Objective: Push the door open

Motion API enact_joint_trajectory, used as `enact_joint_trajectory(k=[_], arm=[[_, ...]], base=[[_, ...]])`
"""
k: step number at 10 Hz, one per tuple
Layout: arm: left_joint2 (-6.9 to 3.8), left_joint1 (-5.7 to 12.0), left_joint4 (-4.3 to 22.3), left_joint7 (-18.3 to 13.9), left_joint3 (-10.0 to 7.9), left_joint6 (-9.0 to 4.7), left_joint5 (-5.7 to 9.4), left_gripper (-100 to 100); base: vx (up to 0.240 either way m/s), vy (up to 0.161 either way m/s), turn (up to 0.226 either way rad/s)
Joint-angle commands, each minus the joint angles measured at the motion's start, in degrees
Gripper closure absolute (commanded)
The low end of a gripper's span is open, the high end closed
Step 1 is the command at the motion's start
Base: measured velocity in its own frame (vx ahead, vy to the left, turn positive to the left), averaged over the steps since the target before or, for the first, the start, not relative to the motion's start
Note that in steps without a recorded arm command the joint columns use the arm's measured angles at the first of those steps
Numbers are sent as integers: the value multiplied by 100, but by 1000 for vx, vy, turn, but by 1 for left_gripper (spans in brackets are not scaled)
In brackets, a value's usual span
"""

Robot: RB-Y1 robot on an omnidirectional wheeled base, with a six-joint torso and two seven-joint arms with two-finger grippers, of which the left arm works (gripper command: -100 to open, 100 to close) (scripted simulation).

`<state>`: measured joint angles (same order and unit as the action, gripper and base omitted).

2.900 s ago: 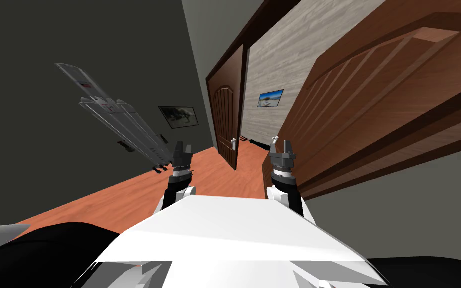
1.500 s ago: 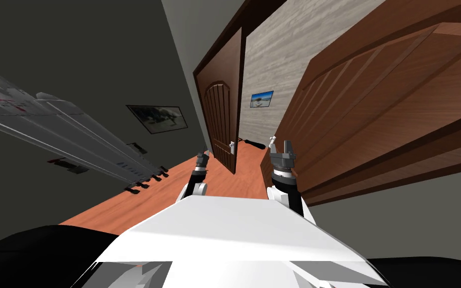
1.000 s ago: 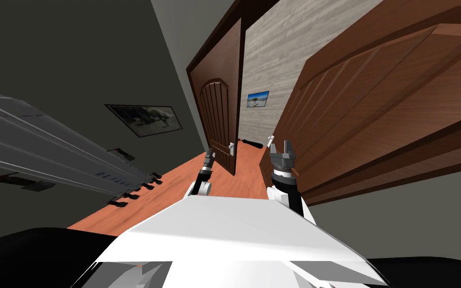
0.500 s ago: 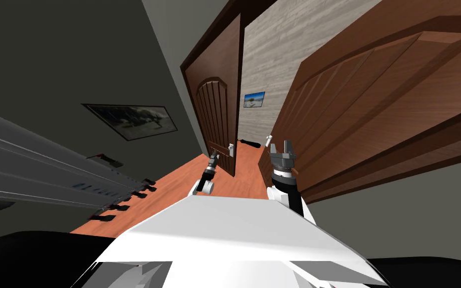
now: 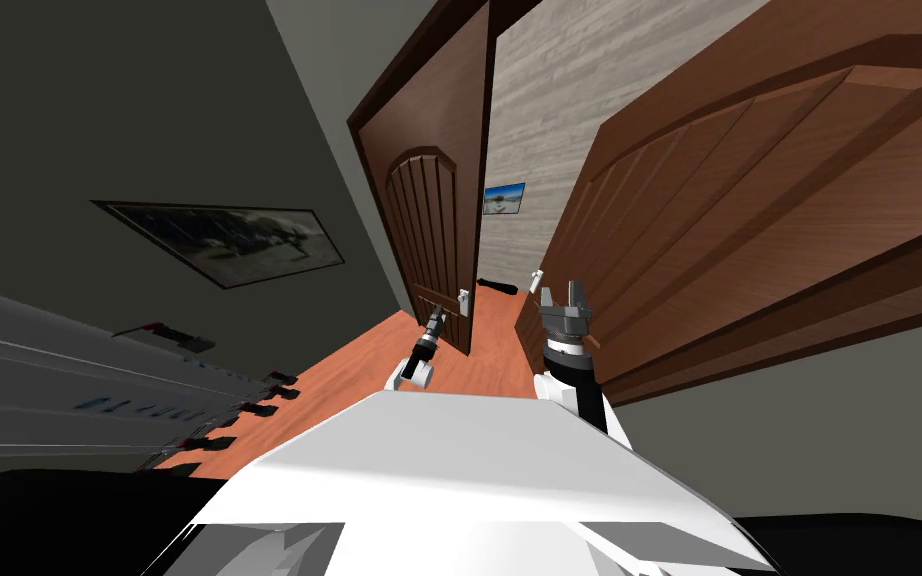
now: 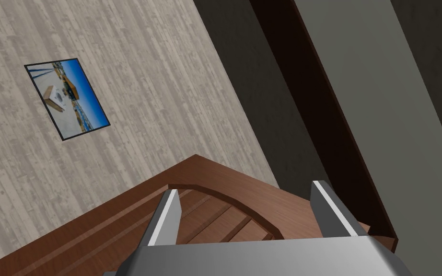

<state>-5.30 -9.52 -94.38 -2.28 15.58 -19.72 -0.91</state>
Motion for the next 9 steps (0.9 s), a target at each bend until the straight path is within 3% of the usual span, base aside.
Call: enact_joint_trajectory(k=[1, 9], arm=[[-18, 106, 231, -48, 70, 11, 5, -100], [-75, 670, 1297, -286, 488, 244, 21, -100]], base=[[37, 64, -66], [62, 98, -107]])
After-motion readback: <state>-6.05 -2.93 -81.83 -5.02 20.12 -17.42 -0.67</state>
